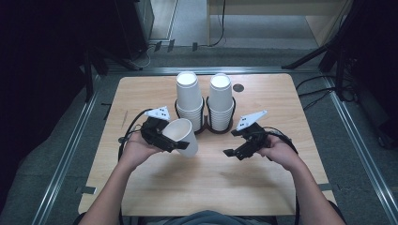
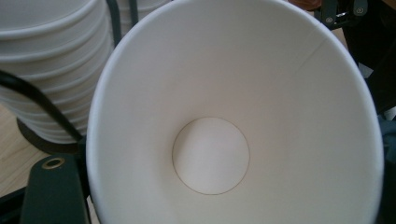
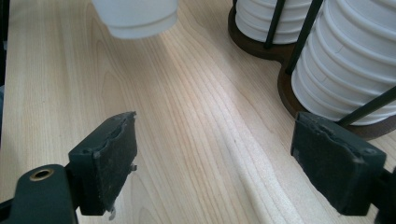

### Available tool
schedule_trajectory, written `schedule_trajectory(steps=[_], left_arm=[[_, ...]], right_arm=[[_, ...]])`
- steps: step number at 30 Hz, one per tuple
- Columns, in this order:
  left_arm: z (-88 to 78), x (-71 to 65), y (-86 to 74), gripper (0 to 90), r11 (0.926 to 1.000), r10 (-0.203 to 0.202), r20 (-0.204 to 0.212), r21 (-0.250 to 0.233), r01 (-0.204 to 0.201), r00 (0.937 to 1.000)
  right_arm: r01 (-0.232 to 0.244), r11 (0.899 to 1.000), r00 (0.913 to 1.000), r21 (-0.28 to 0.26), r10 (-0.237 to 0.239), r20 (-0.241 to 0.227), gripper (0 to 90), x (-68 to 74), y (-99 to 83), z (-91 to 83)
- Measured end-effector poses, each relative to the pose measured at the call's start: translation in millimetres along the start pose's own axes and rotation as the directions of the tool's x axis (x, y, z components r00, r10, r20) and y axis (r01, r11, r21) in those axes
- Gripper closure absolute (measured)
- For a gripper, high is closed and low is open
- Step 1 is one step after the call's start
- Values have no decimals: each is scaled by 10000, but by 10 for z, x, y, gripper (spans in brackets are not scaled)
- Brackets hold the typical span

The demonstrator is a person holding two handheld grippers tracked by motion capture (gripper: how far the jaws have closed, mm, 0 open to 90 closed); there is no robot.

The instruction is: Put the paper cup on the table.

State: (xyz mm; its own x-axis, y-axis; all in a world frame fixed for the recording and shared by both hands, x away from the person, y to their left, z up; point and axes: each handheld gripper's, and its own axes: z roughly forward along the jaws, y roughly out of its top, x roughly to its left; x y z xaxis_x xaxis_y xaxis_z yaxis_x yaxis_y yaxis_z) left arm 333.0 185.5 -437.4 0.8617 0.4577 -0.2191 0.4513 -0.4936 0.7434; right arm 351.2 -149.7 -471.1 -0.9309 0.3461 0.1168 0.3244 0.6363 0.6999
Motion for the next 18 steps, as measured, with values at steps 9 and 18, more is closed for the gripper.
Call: schedule_trajectory(steps=[9,18], left_arm=[[-125,134,-56,165,9998,-195,-233,21,196,9995],[-205,272,-100,163,9997,-252,-575,41,255,9980]], right_arm=[[417,9985,9991,360,-415,-85,165,-18,-1,65],[322,9979,9995,557,-322,-10,165,-45,-39,78]])
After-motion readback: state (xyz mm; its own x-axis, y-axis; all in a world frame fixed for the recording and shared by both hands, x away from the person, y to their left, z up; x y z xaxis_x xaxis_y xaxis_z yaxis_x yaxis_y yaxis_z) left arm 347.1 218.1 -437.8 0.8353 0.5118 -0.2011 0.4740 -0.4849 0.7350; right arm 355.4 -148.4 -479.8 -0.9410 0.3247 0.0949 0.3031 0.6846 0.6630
